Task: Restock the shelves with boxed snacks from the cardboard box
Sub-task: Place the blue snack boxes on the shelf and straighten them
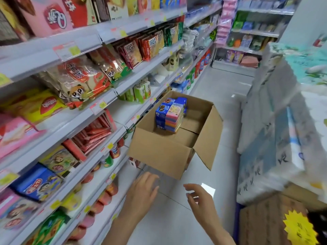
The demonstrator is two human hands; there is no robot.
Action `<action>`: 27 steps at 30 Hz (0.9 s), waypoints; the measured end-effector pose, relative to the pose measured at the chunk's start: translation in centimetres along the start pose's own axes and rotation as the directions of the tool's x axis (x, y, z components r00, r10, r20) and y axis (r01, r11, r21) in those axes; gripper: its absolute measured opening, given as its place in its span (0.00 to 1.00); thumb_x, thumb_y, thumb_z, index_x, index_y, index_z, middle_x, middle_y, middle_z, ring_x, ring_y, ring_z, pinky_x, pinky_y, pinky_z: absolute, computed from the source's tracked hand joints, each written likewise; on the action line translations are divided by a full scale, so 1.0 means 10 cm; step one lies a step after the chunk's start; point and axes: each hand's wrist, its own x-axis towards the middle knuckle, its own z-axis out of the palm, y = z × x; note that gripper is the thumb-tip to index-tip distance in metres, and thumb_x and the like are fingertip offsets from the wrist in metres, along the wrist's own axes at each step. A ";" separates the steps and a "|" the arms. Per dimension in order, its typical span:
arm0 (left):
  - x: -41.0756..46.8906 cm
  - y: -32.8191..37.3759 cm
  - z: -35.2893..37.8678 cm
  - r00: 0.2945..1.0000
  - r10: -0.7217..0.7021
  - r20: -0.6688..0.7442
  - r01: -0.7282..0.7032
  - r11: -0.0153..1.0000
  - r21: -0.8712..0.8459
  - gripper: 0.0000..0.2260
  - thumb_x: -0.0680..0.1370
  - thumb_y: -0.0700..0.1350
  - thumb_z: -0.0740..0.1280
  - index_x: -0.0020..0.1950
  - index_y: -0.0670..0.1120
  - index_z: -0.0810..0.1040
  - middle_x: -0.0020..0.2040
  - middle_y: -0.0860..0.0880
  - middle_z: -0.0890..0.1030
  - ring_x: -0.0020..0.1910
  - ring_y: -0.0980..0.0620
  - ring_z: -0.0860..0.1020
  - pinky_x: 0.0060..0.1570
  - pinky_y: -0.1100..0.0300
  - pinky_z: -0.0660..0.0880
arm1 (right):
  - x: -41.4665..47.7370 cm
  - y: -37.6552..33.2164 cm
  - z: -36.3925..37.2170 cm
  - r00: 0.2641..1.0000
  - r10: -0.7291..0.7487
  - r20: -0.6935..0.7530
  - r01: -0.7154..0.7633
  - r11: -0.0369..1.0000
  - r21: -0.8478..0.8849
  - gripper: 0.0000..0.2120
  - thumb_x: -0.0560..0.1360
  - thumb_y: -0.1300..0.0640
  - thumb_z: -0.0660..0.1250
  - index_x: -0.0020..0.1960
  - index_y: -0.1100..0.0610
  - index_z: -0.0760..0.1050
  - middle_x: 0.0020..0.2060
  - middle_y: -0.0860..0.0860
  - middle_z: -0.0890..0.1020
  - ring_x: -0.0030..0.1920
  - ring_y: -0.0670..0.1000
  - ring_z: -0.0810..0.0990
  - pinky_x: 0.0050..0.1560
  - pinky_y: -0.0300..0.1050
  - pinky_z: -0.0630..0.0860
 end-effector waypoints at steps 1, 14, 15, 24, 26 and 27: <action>0.13 -0.02 0.04 1.000 -0.026 0.004 0.026 1.000 0.004 0.14 0.74 0.52 0.55 0.52 0.51 0.76 0.47 0.54 0.77 0.43 0.53 0.78 0.39 0.60 0.75 | 0.20 0.00 -0.02 1.000 -0.007 0.029 0.007 1.000 -0.008 0.16 0.75 0.65 0.63 0.51 0.43 0.74 0.49 0.42 0.79 0.47 0.38 0.76 0.45 0.32 0.74; 2.52 -0.18 0.43 0.970 -0.241 0.040 0.240 0.970 0.031 0.12 0.80 0.48 0.58 0.63 0.50 0.72 0.61 0.54 0.72 0.57 0.54 0.74 0.46 0.61 0.67 | 2.92 -0.08 -0.51 0.955 -0.136 0.262 0.165 0.982 -0.091 0.15 0.76 0.66 0.60 0.58 0.53 0.77 0.50 0.46 0.78 0.47 0.43 0.76 0.50 0.38 0.75; 2.71 -0.14 0.44 0.968 -0.247 0.042 0.246 0.969 0.039 0.12 0.80 0.48 0.58 0.63 0.50 0.71 0.62 0.55 0.72 0.57 0.54 0.73 0.46 0.61 0.67 | 3.08 -0.09 -0.58 0.952 -0.141 0.271 0.170 0.981 -0.089 0.15 0.77 0.66 0.60 0.59 0.53 0.76 0.50 0.44 0.77 0.47 0.41 0.76 0.50 0.34 0.75; 4.24 -0.02 0.67 0.956 -0.289 0.048 0.287 0.956 0.056 0.12 0.80 0.48 0.59 0.62 0.48 0.71 0.59 0.52 0.71 0.58 0.52 0.72 0.53 0.59 0.68 | 4.69 0.34 -0.96 0.904 -0.144 0.403 0.219 0.965 -0.144 0.17 0.73 0.67 0.61 0.55 0.52 0.79 0.44 0.34 0.75 0.45 0.46 0.79 0.50 0.41 0.75; 4.57 -0.01 0.75 0.945 -0.326 0.028 0.323 0.943 0.074 0.12 0.80 0.47 0.59 0.63 0.49 0.71 0.60 0.52 0.72 0.60 0.53 0.71 0.53 0.61 0.66 | 5.09 0.49 -0.98 0.883 -0.129 0.452 0.224 0.961 -0.162 0.15 0.73 0.66 0.62 0.54 0.52 0.79 0.44 0.35 0.78 0.46 0.49 0.81 0.50 0.43 0.75; 4.73 -0.02 0.79 0.933 -0.358 0.027 0.355 0.932 0.080 0.12 0.80 0.47 0.59 0.63 0.49 0.71 0.60 0.53 0.72 0.61 0.53 0.71 0.53 0.62 0.65 | 5.30 0.55 -0.99 0.868 -0.118 0.482 0.227 0.958 -0.174 0.15 0.73 0.66 0.62 0.55 0.52 0.79 0.45 0.39 0.80 0.46 0.49 0.81 0.50 0.43 0.75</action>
